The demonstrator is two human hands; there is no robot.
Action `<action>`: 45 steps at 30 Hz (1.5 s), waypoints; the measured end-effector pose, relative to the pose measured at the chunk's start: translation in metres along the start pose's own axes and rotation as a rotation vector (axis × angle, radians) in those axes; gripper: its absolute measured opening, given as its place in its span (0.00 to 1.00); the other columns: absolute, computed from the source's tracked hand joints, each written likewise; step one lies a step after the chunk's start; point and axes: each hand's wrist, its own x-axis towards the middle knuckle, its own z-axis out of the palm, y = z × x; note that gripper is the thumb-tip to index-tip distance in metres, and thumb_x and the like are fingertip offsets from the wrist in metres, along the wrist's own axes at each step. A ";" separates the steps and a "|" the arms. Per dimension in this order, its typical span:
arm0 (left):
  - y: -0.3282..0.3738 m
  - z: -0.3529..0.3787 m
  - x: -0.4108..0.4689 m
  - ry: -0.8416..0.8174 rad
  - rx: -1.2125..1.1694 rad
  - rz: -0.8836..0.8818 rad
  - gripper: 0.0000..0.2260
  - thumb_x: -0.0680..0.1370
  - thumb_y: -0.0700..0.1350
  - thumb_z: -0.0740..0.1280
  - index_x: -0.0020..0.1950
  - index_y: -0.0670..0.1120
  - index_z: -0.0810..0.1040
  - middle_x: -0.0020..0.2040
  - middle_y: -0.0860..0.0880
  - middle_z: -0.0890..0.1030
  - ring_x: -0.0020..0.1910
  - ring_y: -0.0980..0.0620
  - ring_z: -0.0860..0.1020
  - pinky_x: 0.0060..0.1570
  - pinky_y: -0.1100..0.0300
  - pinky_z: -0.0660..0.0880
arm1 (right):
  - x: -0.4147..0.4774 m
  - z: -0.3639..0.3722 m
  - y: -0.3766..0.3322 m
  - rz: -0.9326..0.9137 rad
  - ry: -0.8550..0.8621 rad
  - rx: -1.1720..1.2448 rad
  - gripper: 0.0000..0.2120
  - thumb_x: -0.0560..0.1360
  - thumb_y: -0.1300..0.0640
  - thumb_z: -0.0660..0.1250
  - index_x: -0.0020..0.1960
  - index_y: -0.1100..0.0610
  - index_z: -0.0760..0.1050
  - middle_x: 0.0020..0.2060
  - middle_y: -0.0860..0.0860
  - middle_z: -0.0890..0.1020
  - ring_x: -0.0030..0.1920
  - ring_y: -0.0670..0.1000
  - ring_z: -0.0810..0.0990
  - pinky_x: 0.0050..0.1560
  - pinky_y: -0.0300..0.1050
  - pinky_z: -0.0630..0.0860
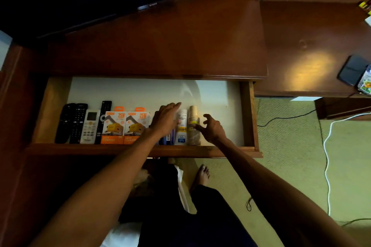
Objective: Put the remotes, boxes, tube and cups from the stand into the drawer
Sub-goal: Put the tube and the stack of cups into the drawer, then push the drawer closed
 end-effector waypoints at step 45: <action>-0.142 -0.159 0.027 0.067 0.531 0.265 0.58 0.62 0.68 0.73 0.80 0.50 0.44 0.81 0.47 0.42 0.79 0.46 0.45 0.75 0.46 0.43 | 0.050 -0.020 -0.141 -0.356 0.230 -0.786 0.64 0.57 0.37 0.78 0.79 0.56 0.45 0.79 0.59 0.46 0.79 0.61 0.47 0.77 0.62 0.52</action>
